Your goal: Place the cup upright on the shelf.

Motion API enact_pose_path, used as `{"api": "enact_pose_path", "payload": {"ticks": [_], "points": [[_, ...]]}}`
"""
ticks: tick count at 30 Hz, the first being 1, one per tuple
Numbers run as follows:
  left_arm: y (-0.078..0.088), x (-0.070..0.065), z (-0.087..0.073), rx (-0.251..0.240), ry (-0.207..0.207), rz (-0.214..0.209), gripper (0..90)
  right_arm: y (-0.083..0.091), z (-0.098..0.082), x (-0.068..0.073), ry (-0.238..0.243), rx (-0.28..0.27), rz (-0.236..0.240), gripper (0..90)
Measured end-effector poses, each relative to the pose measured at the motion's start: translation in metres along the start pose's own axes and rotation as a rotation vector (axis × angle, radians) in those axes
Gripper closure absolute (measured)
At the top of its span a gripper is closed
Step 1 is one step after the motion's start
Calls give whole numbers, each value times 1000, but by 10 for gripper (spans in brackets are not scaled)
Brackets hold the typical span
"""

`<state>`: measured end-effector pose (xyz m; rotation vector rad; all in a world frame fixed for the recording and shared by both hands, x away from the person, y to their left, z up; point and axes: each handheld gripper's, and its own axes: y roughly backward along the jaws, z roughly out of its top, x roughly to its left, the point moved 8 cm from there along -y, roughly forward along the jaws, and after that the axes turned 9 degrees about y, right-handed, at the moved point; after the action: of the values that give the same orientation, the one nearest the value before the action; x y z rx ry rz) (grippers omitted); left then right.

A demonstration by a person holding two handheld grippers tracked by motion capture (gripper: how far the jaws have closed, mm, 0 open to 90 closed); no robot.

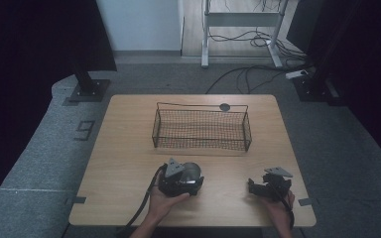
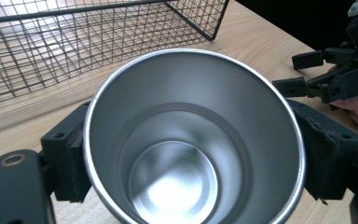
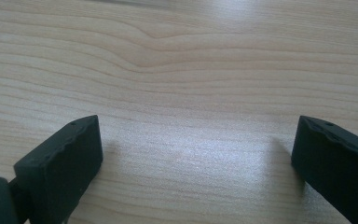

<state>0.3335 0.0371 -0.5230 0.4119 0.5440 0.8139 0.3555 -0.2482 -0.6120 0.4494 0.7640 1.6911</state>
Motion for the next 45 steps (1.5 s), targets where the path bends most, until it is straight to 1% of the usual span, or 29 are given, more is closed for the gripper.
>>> {"api": "enact_pose_path", "payload": {"ticks": [9, 20, 31, 45], "points": [[6, 8, 6, -13, 10, 12, 144, 0, 0, 0, 0, 0, 0, 17], [7, 19, 13, -17, 22, 33, 144, 0, 0, 0, 0, 1, -1, 18], [8, 25, 21, -24, 26, 40, 144, 0, 0, 0, 0, 1, -1, 18], [6, 30, 33, -27, 26, 48, 144, 0, 0, 0, 0, 1, -1, 18]]}}
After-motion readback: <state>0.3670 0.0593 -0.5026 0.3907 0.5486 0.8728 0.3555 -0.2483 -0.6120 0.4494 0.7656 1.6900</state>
